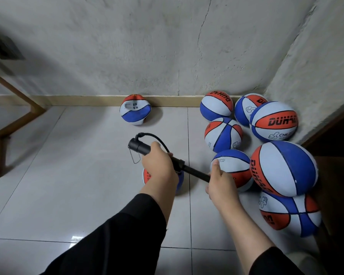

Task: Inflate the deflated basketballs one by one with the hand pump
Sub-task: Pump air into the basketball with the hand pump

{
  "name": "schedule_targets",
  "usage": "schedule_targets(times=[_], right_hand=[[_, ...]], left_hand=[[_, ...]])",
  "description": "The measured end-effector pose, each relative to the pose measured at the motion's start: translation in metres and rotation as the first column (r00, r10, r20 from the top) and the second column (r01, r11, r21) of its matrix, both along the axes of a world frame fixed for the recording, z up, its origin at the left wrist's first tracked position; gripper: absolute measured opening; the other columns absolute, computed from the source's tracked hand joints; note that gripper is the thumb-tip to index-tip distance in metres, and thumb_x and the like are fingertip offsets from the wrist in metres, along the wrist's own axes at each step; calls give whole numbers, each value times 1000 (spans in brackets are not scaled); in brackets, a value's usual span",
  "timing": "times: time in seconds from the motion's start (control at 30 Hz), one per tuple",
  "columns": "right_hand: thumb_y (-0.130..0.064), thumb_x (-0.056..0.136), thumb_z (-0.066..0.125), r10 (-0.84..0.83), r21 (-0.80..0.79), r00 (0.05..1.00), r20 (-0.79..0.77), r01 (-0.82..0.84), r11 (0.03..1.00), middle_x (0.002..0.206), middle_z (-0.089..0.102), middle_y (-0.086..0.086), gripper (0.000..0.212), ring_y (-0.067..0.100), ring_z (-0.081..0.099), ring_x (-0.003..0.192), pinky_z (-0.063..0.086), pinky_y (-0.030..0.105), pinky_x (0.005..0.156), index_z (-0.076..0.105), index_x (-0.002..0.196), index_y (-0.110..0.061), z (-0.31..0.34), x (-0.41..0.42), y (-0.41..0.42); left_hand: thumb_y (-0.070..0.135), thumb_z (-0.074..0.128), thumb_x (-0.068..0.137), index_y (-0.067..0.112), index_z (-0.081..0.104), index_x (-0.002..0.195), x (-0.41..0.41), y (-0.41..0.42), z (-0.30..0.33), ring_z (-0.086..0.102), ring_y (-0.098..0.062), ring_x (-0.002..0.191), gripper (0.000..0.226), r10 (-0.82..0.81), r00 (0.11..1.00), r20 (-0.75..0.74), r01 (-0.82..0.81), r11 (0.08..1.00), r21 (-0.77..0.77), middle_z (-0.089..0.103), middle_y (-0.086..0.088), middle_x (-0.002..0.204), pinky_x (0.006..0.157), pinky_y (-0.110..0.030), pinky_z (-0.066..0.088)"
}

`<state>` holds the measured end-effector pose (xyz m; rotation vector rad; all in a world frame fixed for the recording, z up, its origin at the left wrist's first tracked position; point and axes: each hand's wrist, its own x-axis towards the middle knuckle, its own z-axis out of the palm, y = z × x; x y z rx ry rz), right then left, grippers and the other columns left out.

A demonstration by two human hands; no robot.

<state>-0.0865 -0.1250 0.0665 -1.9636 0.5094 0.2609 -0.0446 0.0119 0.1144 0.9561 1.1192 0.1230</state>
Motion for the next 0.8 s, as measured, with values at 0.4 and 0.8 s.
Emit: schedule_targets(times=[0.4, 0.8], right_hand=[[-59, 105, 29, -28, 94, 1000, -3, 28, 995, 65, 61, 10, 66, 28, 52, 63, 39, 32, 60, 60, 72, -10, 10, -1, 20], [-53, 108, 26, 15, -29, 999, 43, -14, 999, 71, 66, 17, 70, 39, 61, 76, 45, 36, 67, 56, 66, -5, 19, 0, 11]], left_hand=[[30, 55, 96, 9, 61, 110, -13, -30, 6, 61, -25, 66, 27, -58, 998, 17, 57, 998, 37, 69, -11, 74, 62, -34, 53], [39, 54, 89, 6, 64, 109, -9, -30, -3, 63, -25, 59, 39, -59, 998, -9, 59, 998, 3, 69, -8, 68, 66, -40, 58]])
